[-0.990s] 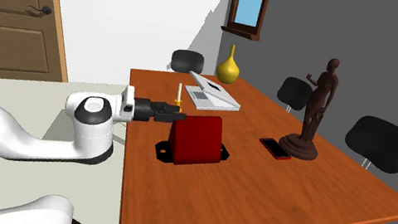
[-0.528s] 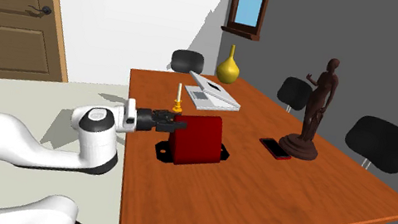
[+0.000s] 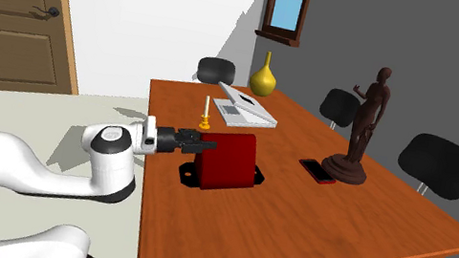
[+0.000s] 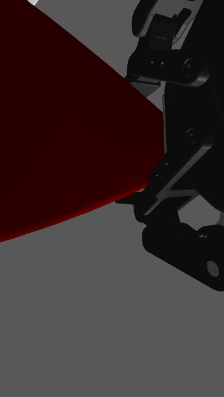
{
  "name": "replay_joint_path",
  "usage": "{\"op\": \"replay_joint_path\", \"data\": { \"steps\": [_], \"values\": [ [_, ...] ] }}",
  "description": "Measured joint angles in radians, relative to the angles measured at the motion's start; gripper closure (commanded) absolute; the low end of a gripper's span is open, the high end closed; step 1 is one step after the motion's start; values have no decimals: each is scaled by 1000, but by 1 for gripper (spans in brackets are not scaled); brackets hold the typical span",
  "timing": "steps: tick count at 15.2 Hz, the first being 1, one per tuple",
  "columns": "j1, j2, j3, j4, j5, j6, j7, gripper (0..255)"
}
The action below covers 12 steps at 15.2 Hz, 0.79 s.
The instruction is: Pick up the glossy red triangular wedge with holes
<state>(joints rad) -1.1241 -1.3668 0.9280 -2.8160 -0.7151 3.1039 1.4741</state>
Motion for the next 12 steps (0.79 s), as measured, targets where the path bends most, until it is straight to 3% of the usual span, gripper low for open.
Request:
{"op": "replay_joint_path", "data": {
  "steps": [5,12],
  "values": [
    [2,5,-6,3,-2,-3,-6,255],
    [30,58,-84,54,-15,-52,-81,255]
  ]
}}
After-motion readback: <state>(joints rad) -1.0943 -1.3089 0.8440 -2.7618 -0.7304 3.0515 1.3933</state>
